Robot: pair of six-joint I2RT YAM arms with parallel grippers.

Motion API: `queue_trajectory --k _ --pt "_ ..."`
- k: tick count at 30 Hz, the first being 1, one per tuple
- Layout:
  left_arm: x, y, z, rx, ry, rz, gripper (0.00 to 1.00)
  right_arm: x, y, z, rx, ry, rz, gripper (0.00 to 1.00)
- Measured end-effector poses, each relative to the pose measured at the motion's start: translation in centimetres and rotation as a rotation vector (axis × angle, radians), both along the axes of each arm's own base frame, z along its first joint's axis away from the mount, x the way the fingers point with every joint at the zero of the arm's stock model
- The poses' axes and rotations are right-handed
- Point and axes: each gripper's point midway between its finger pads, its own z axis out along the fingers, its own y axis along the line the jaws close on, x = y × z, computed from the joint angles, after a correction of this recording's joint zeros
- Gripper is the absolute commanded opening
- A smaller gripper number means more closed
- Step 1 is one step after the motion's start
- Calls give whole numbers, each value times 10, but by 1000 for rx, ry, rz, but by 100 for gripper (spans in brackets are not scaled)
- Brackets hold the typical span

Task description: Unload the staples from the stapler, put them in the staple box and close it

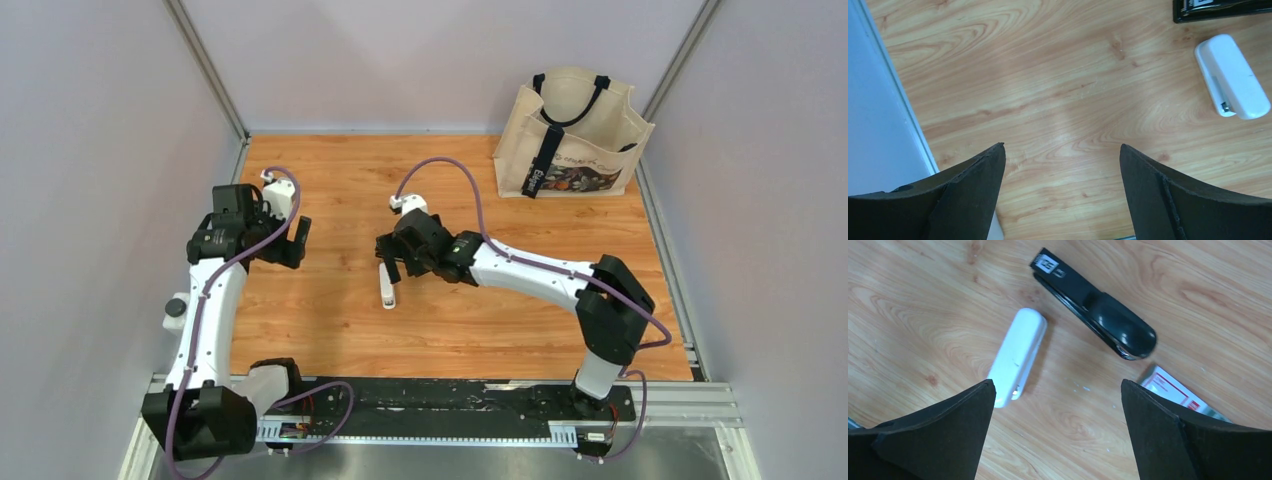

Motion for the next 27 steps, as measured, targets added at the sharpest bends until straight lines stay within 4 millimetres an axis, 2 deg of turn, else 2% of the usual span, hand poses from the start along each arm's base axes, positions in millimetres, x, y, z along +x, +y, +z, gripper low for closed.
queue_trajectory --k 8,10,18,27 --pt "-1 -2 10 -92 23 36 92 -13 67 -3 -34 -25 126 99" --pt "-2 -1 12 -102 22 41 93 -18 76 -10 -42 -18 144 96" --pt "-12 5 17 -194 56 84 93 -22 73 -50 -123 34 148 85" --pt "-15 0 10 -243 99 75 93 -22 72 -55 -130 39 145 71"
